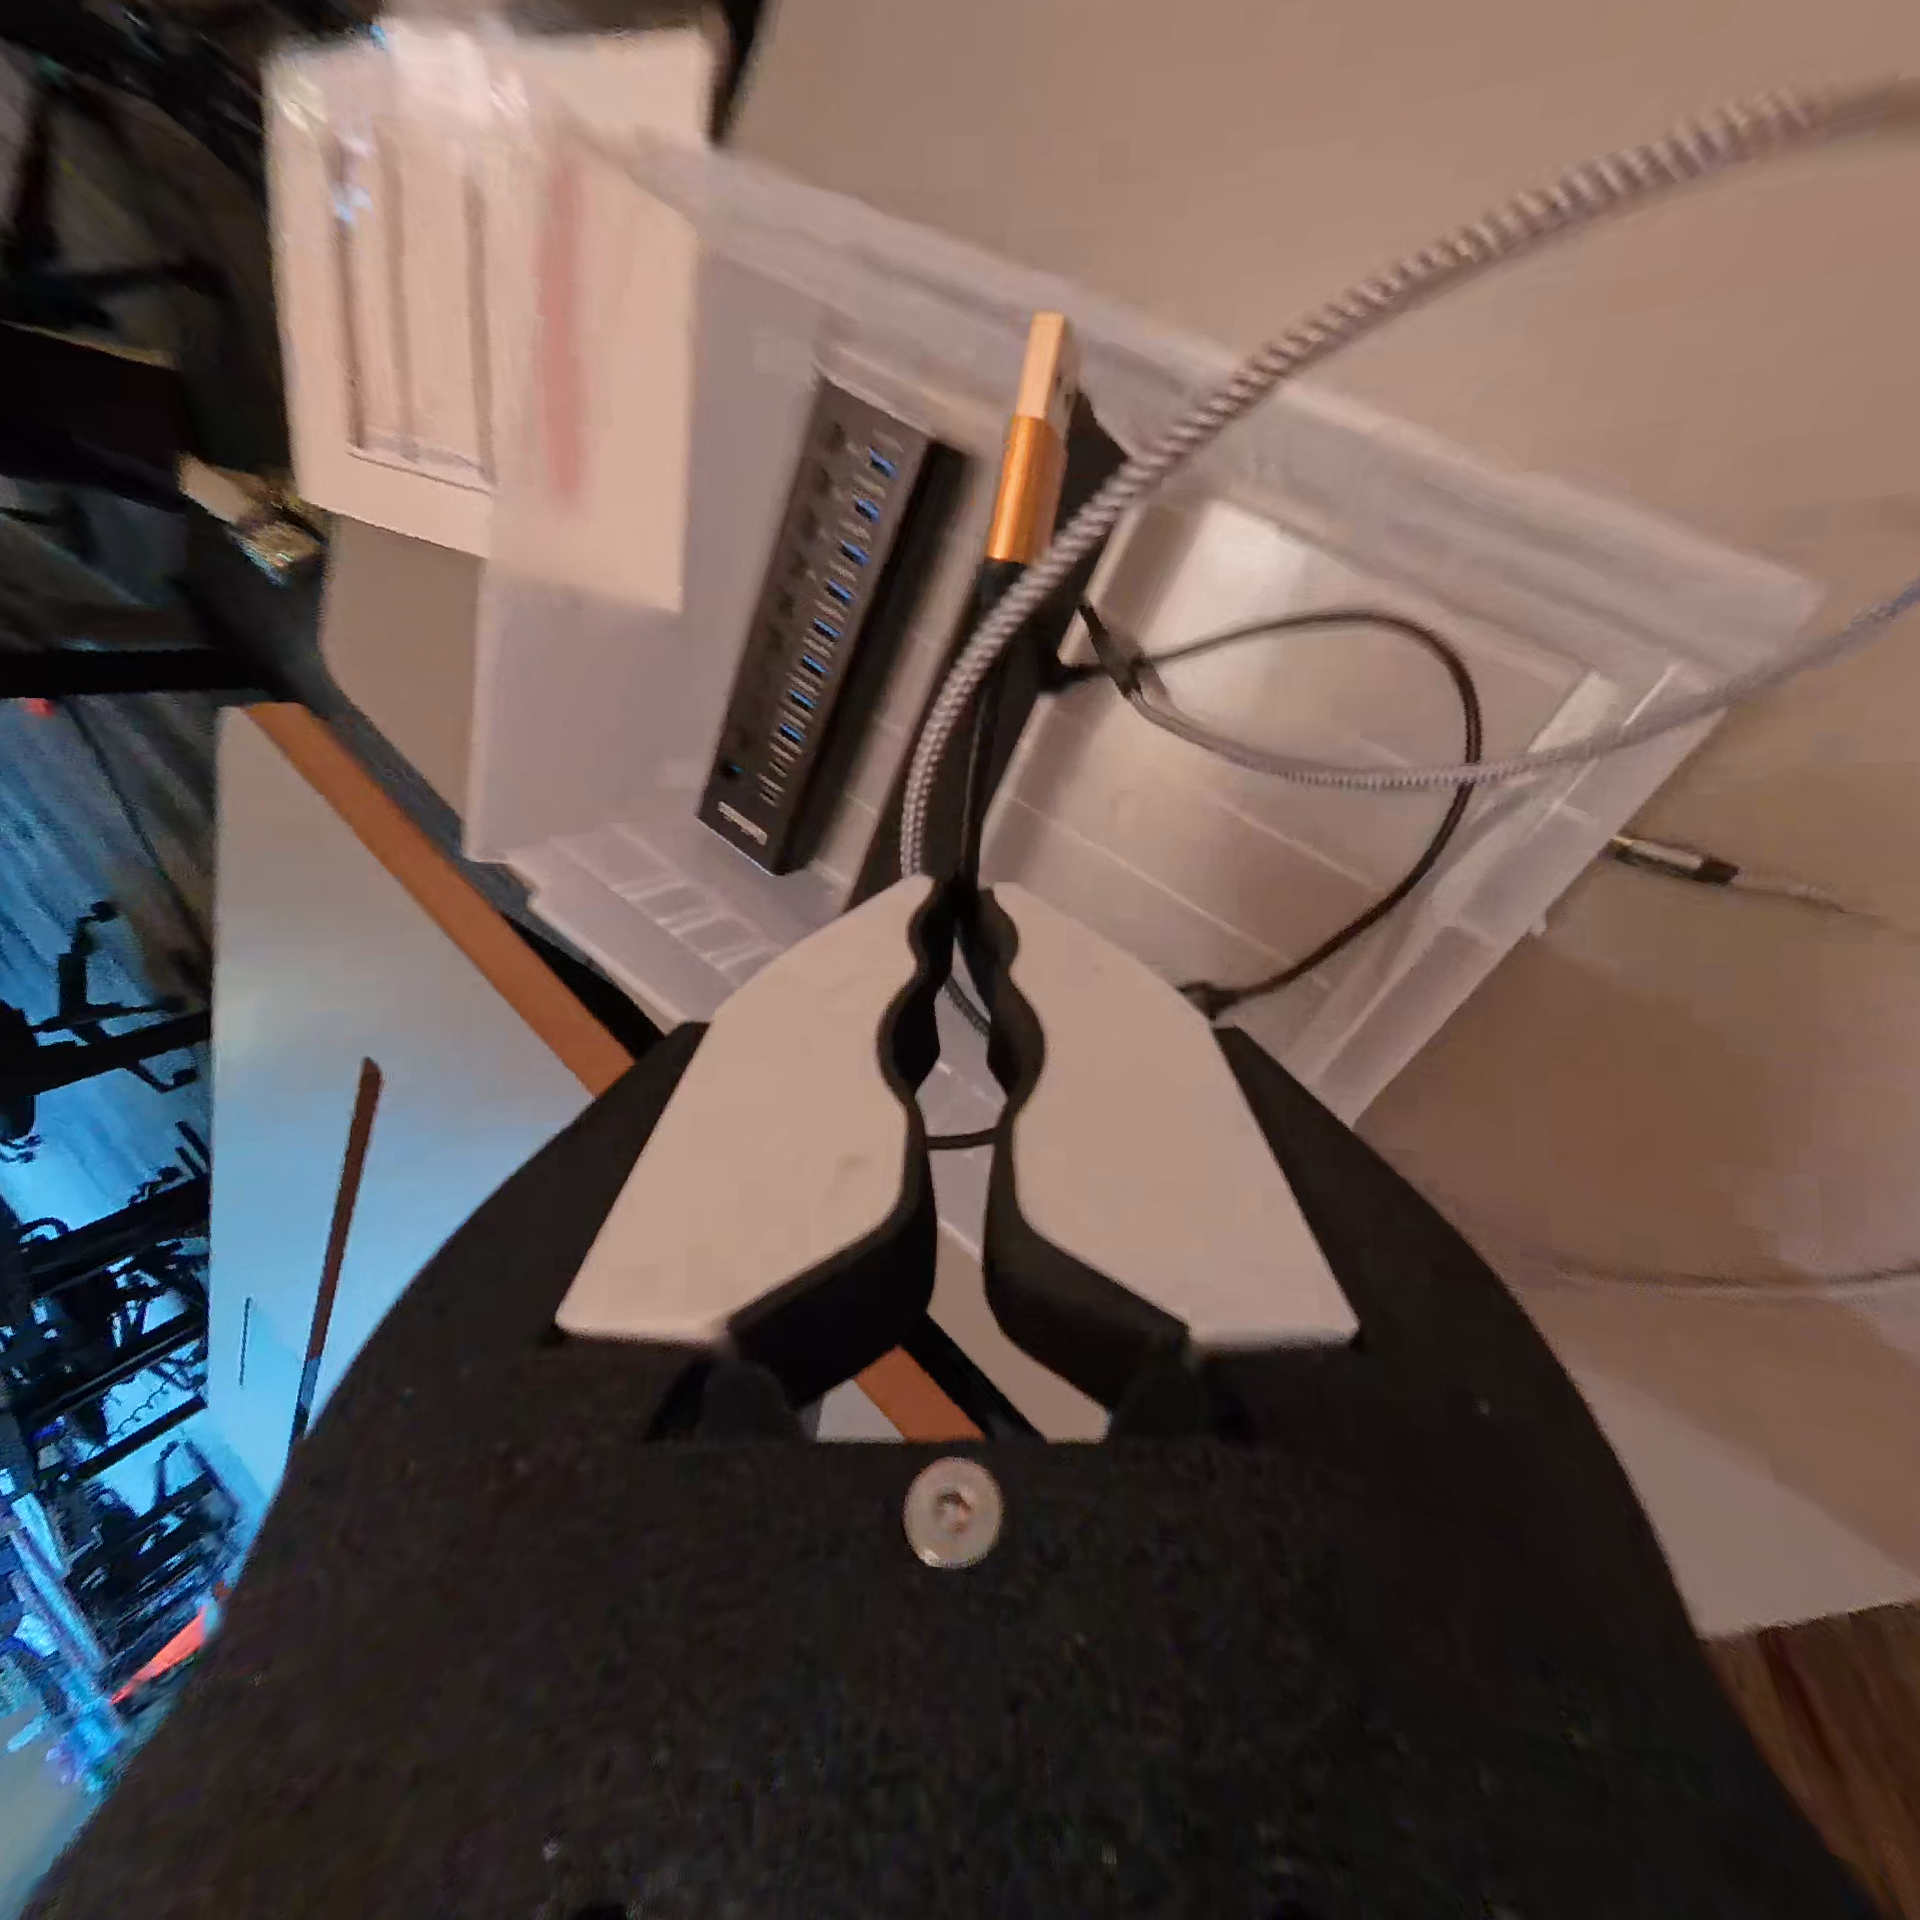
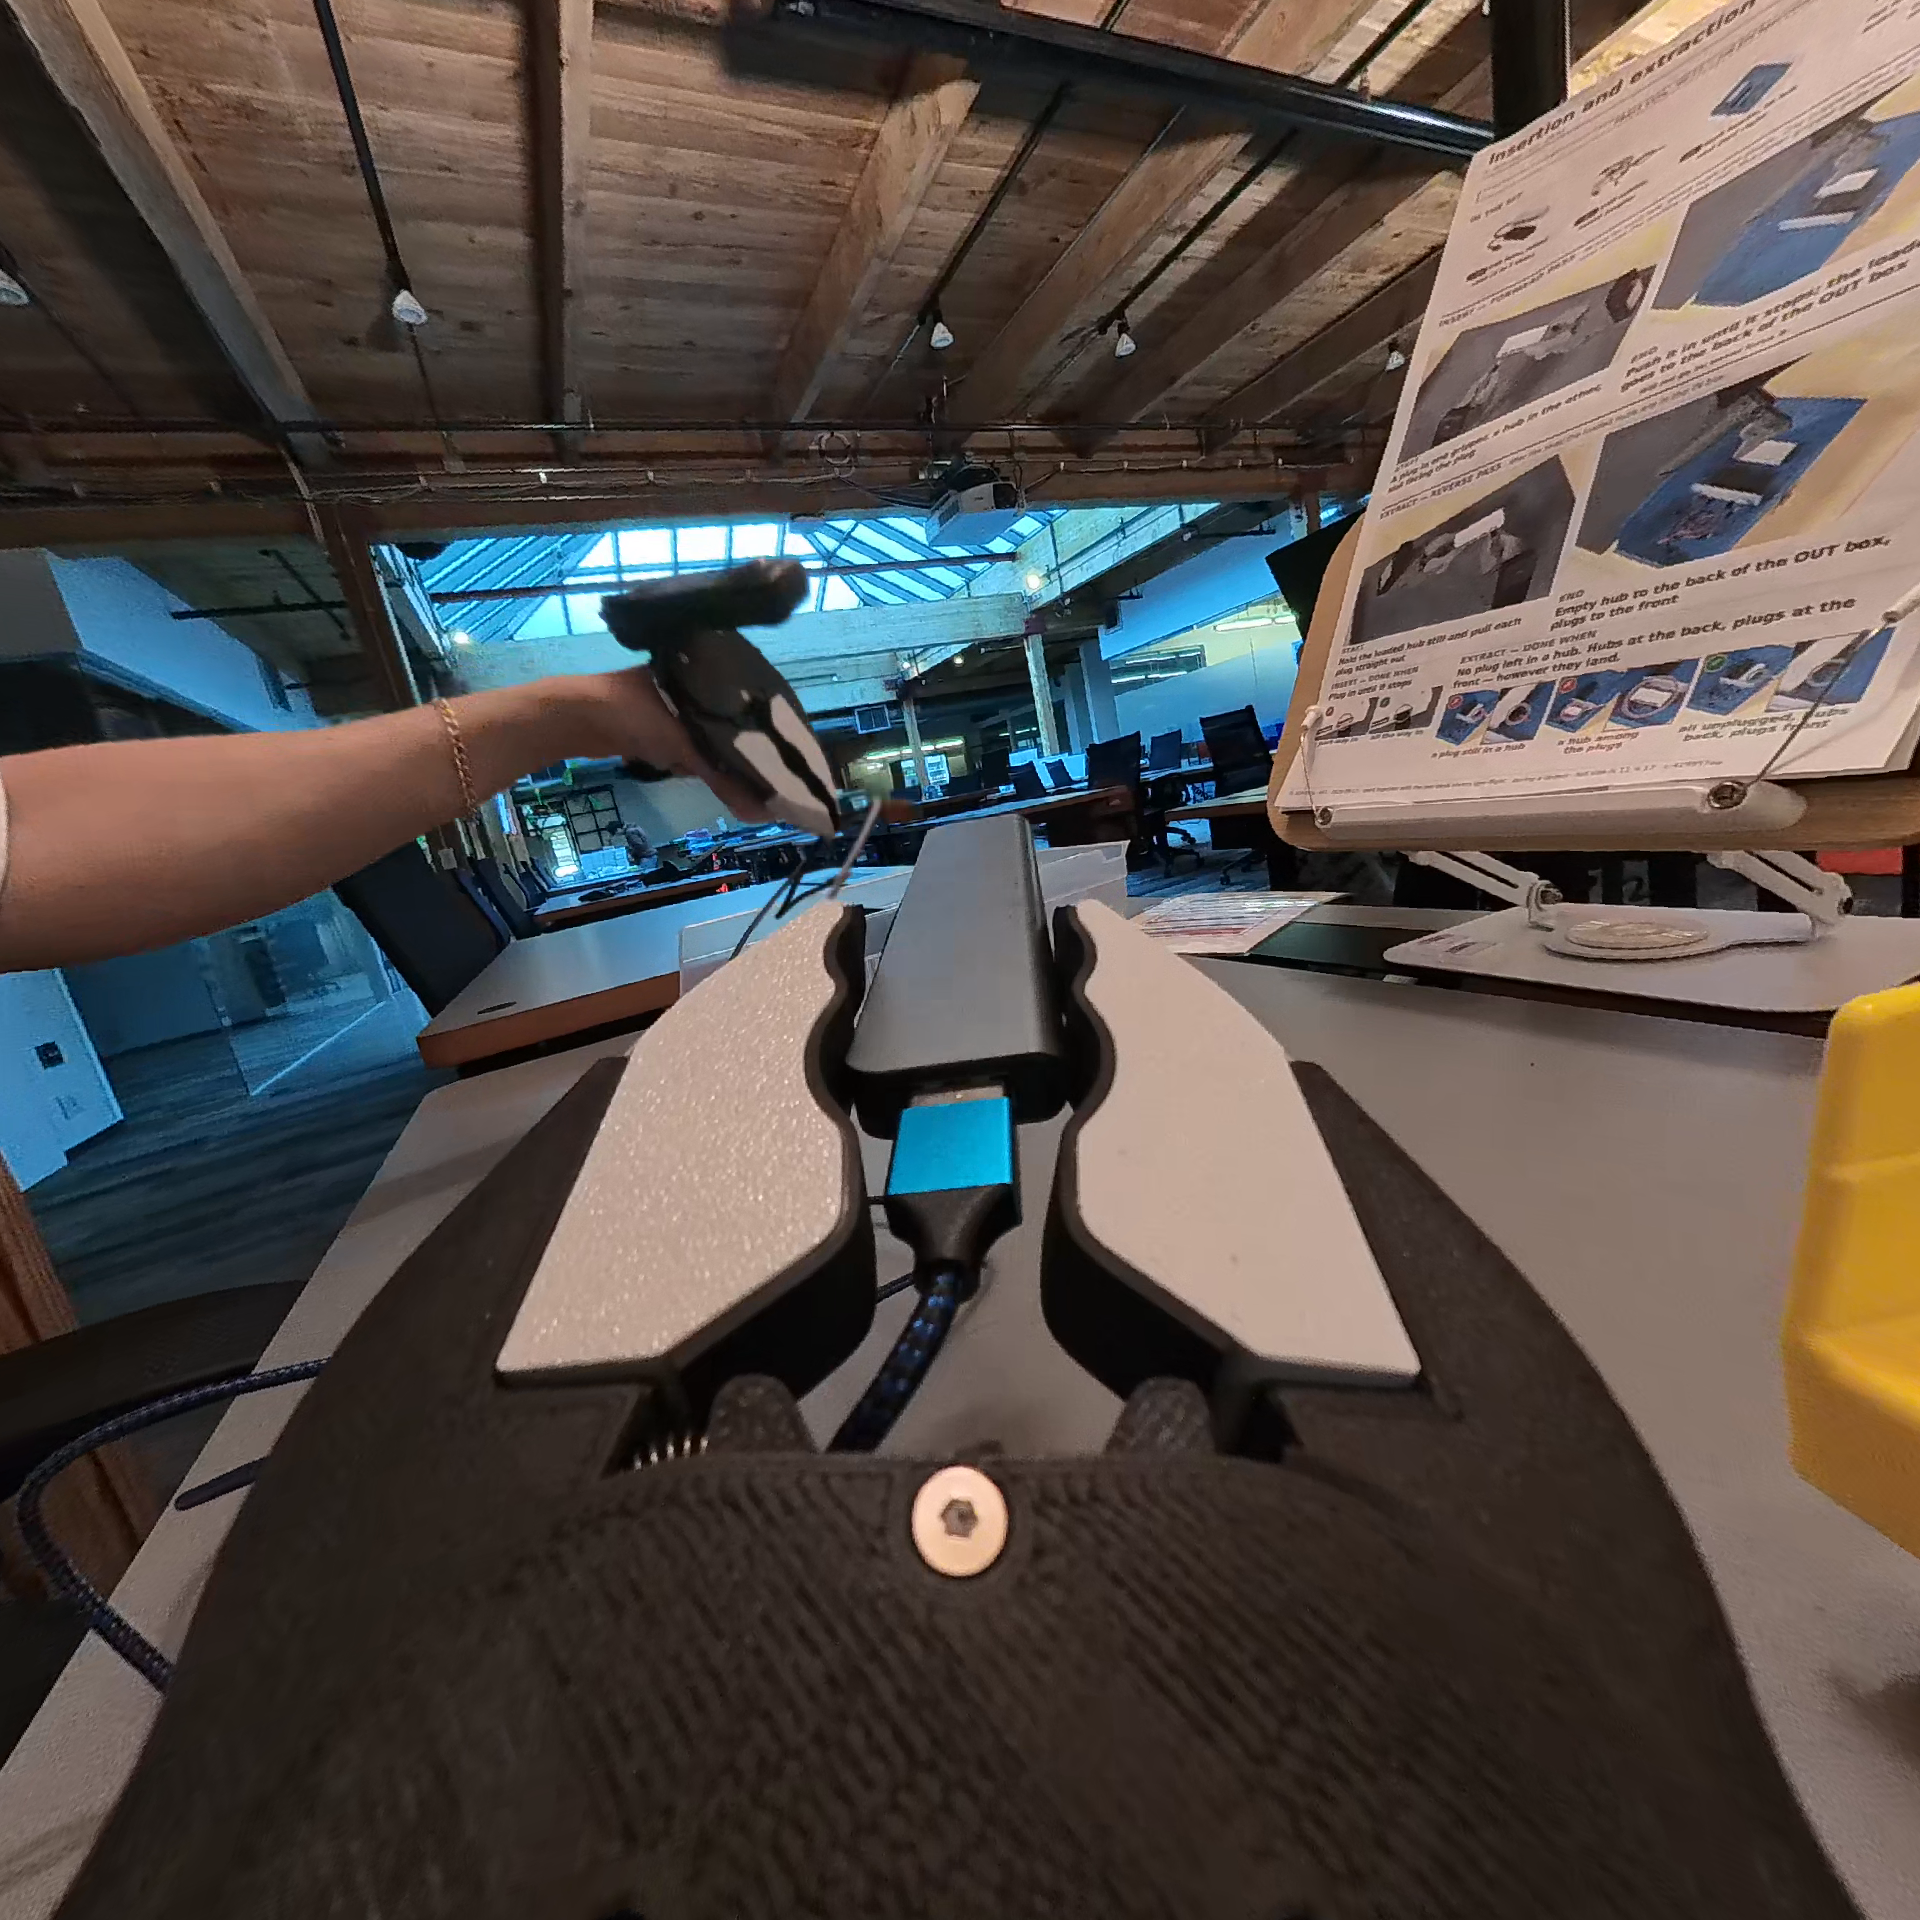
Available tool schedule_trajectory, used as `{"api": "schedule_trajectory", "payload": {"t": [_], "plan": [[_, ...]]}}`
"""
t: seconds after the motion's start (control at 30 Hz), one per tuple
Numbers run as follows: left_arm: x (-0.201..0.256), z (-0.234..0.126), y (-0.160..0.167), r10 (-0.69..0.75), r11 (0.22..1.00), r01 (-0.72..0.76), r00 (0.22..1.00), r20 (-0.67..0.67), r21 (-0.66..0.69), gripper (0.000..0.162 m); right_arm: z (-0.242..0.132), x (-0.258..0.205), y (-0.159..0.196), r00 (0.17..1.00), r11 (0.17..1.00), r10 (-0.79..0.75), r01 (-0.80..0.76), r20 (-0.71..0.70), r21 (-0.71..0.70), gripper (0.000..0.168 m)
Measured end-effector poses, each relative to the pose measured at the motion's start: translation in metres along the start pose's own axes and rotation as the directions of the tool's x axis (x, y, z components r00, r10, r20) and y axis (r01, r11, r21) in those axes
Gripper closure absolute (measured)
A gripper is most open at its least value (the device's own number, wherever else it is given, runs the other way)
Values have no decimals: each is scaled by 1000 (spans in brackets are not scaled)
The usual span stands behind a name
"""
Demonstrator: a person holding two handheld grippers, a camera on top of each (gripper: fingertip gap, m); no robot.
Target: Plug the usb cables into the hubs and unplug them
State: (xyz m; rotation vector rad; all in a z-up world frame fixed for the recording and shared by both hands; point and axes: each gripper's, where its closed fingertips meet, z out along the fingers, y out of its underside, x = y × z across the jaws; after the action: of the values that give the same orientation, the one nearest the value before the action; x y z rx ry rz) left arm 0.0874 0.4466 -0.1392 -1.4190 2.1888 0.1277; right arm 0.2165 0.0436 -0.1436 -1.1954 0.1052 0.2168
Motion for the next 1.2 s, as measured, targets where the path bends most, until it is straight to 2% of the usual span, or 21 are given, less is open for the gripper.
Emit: {"api": "schedule_trajectory", "payload": {"t": [0.1, 0.2, 0.27, 0.33, 0.4, 0.5, 0.57, 0.63, 0.7, 0.77, 0.83, 0.87, 0.9, 0.93, 0.97, 1.0, 1.03, 1.07, 1.13, 1.2], "plan": [[21, 28, 28, 100, 984, -114, 989, -109, -135, 159, 1, -1, 1, 1000, 1000, 1, -1, 8, -7, 133], [46, 42, 49, 204, 944, -258, 946, -253, -206, 159, 1, -2, 1, 1000, 1000, 3, -3, 13, -11, 133], [59, 44, 54, 259, 922, -335, 907, -331, -196, 159, 1, -1, 1, 1000, 1000, 6, -6, 13, -12, 133], [69, 41, 48, 305, 923, -370, 874, -379, -109, 159, 1, -1, 1, 1000, 1000, 10, -9, 16, -10, 133], [74, 32, 32, 289, 950, -311, 863, -414, 16, 159, 1, -1, 1, 1000, 1000, 11, -11, 15, -9, 133], [63, 6, 0, 207, 964, -108, 880, -428, 244, 159, 1, -2, 1, 1000, 1000, 8, -8, 18, -12, 133], [49, -17, -18, 147, 920, 45, 882, -448, 390, 159, 1, -2, 2, 1000, 1000, 8, -8, 20, -13, 133], [41, -43, -27, 89, 854, 215, 837, -540, 474, 159, 1, -2, 1, 1000, 1000, 10, -10, 21, -12, 133], [29, -69, -38, -11, 750, 459, 728, -685, 476, 159, 1, -2, 1, 1000, 1000, 13, -13, 24, -11, 133], [5, -80, -46, -169, 599, 712, 561, -810, 367, 159, 1, -2, 1, 1000, 1000, 14, -14, 23, -12, 133], [-10, -86, -48, -243, 426, 887, 301, -922, 178, 160, 2, -2, 2, 1000, 1000, 12, -12, 25, -15, 133], [-9, -89, -48, -235, 373, 926, 157, -959, 60, 160, 2, -2, 2, 1000, 1000, 11, -10, 26, -16, 133], [-5, -91, -48, -225, 356, 933, 41, -973, -43, 160, 2, -3, 2, 1000, 1000, 9, -8, 29, -17, 133], [6, -88, -45, -244, 390, 914, -13, -970, -111, 160, 2, -3, 2, 1000, 1000, 7, -7, 28, -16, 133], [24, -75, -36, -327, 482, 862, 12, -945, -157, 160, 1, -3, 2, 1000, 1000, 6, -6, 27, -15, 133], [44, -59, -20, -423, 593, 781, 96, -901, -195, 160, 1, -3, 2, 1000, 1000, 7, -7, 28, -13, 133], [60, -52, -7, -461, 677, 699, 158, -873, -230, 159, 1, -3, 1, 1000, 1000, 8, -8, 28, -12, 133], [71, -55, -4, -440, 725, 645, 162, -884, -243, 160, 1, -3, 1, 1000, 1000, 10, -10, 27, -12, 133], [77, -69, -14, -347, 763, 622, 165, -923, -176, 160, 1, -3, 2, 1000, 1000, 10, -10, 28, -12, 133], [71, -96, -32, -187, 772, 635, 213, -959, -10, 160, 1, -3, 2, 1000, 1000, 9, -9, 29, -14, 133]]}}
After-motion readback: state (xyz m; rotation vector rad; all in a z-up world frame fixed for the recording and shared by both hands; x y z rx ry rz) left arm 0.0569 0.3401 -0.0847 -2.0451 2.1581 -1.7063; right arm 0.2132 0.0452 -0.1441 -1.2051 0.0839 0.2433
